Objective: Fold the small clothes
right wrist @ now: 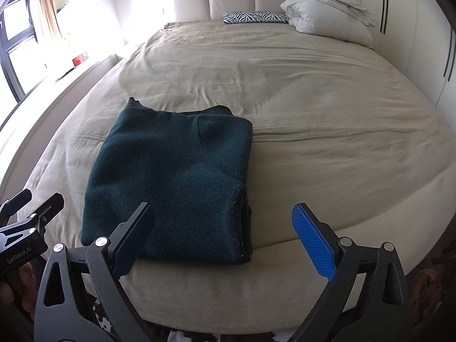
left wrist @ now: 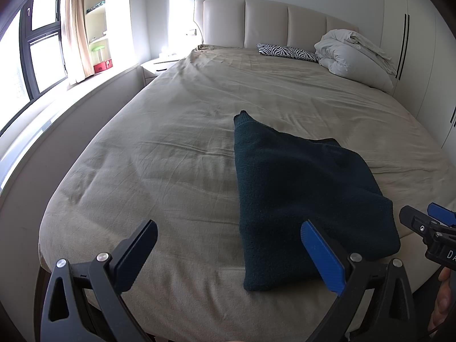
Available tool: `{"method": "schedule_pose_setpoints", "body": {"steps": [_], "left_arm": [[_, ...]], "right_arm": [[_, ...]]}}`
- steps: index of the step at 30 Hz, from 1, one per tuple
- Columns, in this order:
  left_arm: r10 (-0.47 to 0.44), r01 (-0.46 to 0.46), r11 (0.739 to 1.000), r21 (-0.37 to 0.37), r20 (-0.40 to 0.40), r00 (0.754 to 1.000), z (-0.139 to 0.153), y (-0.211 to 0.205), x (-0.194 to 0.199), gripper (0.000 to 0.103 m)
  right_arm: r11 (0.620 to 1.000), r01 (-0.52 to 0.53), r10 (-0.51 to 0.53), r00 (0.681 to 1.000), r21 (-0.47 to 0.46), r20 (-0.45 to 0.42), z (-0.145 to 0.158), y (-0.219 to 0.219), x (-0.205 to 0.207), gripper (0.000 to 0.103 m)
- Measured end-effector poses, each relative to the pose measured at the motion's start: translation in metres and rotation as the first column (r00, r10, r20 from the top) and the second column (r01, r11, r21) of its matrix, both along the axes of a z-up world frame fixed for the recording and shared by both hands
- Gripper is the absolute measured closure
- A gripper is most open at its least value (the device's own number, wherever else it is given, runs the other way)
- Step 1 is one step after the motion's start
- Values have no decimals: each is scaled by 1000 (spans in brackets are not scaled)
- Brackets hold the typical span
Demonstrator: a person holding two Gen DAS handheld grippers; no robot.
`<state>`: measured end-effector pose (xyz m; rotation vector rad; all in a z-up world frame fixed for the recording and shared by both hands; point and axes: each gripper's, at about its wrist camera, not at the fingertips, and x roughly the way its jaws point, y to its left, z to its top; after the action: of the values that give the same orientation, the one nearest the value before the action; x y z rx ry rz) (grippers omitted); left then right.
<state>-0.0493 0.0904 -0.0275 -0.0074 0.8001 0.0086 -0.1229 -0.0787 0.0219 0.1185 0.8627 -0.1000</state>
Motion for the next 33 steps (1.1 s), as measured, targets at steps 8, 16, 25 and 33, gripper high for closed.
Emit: {"method": "schedule_pose_setpoints", "body": {"steps": [8, 16, 25, 33], "left_arm": [[0, 0, 1000, 0, -1, 1000, 0, 0, 0, 0], [0, 0, 1000, 0, -2, 1000, -1, 0, 0, 0], [0, 0, 1000, 0, -3, 1000, -1, 0, 0, 0], [0, 0, 1000, 0, -3, 1000, -1, 0, 1, 0]], "right_arm": [[1000, -5, 5, 1000, 0, -4, -3, 3, -1, 5], [1000, -8, 8, 1000, 2, -8, -5, 3, -1, 5], [1000, -9, 9, 1000, 5, -12, -7, 3, -2, 5], [1000, -10, 10, 1000, 8, -15, -8, 4, -1, 5]]}}
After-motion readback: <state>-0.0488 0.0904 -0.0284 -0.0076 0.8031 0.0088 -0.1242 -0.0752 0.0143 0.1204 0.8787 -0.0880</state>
